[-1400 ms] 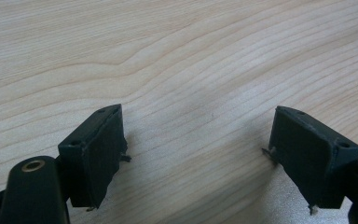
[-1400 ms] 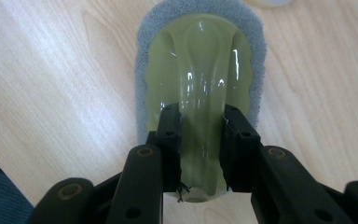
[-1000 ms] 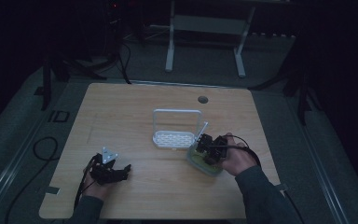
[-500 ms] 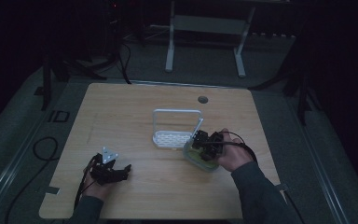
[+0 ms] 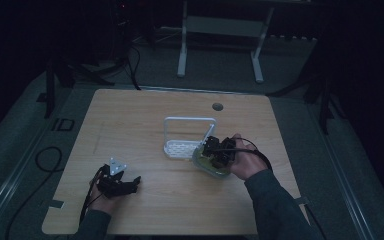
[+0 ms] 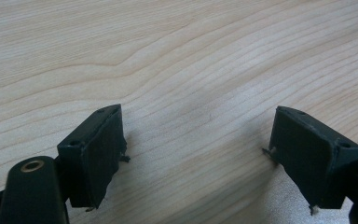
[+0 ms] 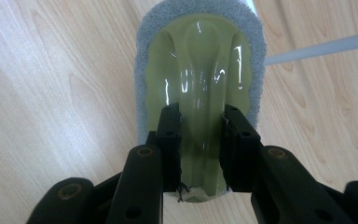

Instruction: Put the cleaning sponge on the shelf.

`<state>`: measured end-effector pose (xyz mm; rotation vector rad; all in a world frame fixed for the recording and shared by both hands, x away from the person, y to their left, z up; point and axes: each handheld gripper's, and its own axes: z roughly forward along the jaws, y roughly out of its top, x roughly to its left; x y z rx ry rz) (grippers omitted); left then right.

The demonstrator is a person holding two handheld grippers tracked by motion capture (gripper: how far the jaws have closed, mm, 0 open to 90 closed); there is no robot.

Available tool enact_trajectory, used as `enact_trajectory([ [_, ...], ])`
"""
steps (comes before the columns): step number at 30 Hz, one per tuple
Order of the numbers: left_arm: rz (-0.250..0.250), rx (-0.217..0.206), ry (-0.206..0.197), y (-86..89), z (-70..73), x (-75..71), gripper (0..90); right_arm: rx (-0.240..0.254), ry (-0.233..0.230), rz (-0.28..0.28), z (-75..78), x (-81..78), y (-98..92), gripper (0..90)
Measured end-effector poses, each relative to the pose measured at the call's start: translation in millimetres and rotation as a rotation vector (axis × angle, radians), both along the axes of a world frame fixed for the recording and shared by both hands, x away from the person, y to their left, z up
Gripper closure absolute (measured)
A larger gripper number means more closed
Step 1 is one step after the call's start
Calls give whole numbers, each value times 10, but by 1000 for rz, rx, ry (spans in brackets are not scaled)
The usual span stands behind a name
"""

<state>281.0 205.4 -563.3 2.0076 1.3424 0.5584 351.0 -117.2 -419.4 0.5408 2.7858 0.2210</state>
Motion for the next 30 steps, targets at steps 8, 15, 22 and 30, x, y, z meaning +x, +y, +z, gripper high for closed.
enact_trajectory([
  [8,-2,1,-1,-1,-1,1,181,-12,-12,24,-16,27,22,715],
  [15,-3,0,-1,-2,-1,1,181,-5,-26,62,-15,40,46,715],
  [22,-3,1,-1,-3,-1,1,181,-28,-54,91,0,34,116,715],
  [30,-3,1,-1,-3,0,1,180,-40,-73,121,30,46,187,715],
])
